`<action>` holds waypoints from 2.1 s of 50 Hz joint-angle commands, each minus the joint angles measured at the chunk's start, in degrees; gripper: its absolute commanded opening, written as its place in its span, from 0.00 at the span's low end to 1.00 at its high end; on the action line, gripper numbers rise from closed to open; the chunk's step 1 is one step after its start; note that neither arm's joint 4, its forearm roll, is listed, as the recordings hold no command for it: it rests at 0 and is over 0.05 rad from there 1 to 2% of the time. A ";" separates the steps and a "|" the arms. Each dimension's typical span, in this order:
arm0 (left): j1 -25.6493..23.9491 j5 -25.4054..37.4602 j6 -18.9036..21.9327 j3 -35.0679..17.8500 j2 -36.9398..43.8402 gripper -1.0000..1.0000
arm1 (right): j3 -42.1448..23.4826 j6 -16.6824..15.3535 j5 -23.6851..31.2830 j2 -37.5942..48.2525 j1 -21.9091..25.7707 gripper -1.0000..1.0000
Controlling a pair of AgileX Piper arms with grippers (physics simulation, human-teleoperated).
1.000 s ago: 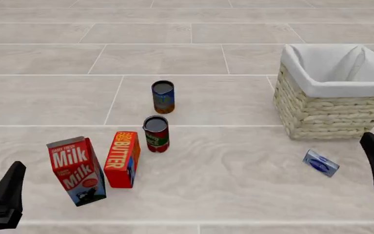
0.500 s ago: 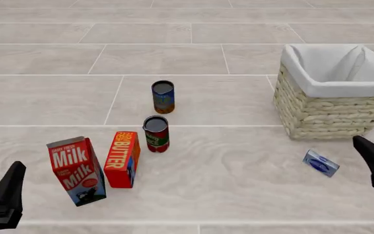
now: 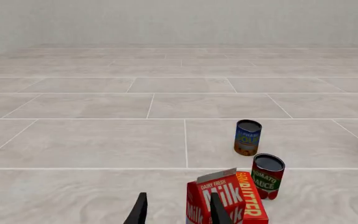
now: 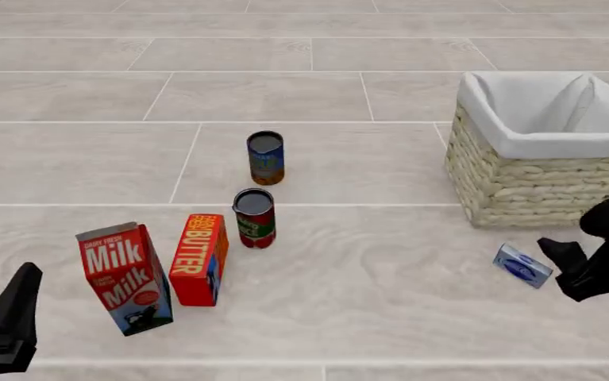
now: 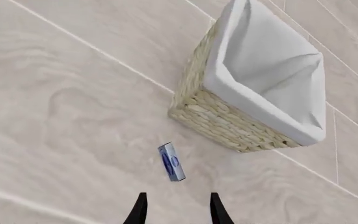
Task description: Pick the cream cheese and place it in the basket.
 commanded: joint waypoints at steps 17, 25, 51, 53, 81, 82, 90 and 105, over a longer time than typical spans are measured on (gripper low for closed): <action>0.00 0.00 0.00 0.00 0.01 1.00 | 1.54 -6.32 -13.52 21.85 -4.61 1.00; 0.01 0.00 -0.01 0.00 0.00 1.00 | 0.82 -6.52 -16.60 27.53 -4.63 1.00; 0.01 0.00 -0.01 0.00 0.00 1.00 | -2.65 -9.99 -20.01 38.10 -8.41 1.00; 0.00 0.00 0.01 0.00 0.01 1.00 | -2.66 -10.00 -20.77 39.27 -8.54 1.00; 0.01 0.00 0.01 0.00 0.01 1.00 | -3.88 -8.13 -26.22 51.13 -8.47 1.00; 0.00 0.00 0.00 0.00 0.01 1.00 | -3.70 -8.61 -26.52 51.61 -8.43 1.00; 0.01 0.00 0.00 0.00 0.00 1.00 | -3.31 -10.90 -28.36 53.86 -9.91 1.00; 0.00 0.00 0.01 0.00 0.02 1.00 | -1.63 -9.02 -28.74 53.74 -8.00 1.00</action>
